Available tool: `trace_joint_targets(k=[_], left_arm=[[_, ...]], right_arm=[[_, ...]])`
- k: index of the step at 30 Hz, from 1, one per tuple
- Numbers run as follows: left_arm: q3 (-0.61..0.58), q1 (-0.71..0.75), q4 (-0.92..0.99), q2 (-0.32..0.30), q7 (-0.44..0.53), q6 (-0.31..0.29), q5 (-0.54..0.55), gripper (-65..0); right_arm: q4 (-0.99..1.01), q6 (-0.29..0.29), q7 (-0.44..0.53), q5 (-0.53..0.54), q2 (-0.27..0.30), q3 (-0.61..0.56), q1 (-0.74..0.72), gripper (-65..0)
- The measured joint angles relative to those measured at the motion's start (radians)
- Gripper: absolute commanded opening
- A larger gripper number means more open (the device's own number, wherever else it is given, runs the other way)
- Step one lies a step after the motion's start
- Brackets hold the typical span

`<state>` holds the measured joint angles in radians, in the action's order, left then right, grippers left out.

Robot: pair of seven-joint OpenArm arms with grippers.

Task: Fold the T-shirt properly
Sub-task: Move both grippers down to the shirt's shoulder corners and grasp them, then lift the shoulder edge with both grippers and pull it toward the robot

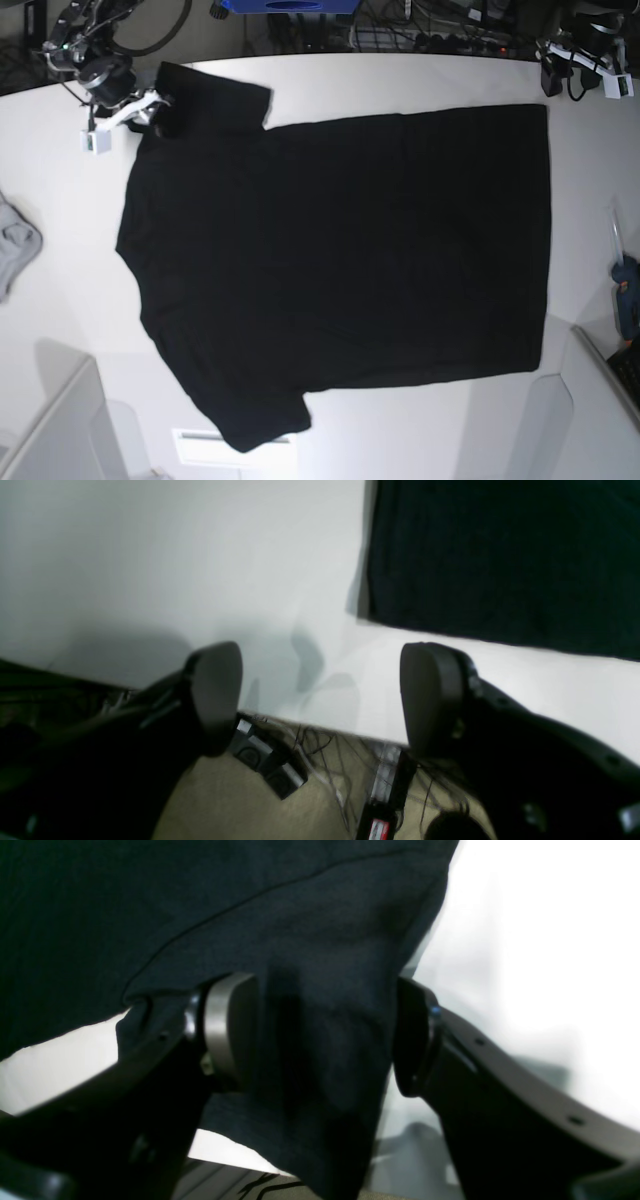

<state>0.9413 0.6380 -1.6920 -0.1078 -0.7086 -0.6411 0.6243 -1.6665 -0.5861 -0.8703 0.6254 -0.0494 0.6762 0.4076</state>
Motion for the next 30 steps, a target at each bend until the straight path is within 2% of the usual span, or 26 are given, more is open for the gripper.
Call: trace_joint_targets(k=[5,18,22,30], left_arm=[[0.000,-0.035,0.043,0.000,-0.001,0.000,0.005,-17.9],[-0.098,-0.077,0.068,0.020,0.002,0.004,0.004,-17.9],[-0.093,-0.122,0.117,0.036,0.040,0.064,0.024,-17.9],[-0.118,-0.157,0.150,0.034,0.066,0.066,0.035,-18.1]], right_arm=[[0.061,0.000,0.005,0.022,0.009,0.000,-0.011,-65.0],[0.101,-0.008,0.012,0.047,0.014,0.003,-0.030,-65.0],[0.100,-0.010,0.007,0.046,0.019,0.002,-0.030,-65.0],[0.100,-0.010,0.008,0.045,0.019,0.003,-0.030,-65.0]])
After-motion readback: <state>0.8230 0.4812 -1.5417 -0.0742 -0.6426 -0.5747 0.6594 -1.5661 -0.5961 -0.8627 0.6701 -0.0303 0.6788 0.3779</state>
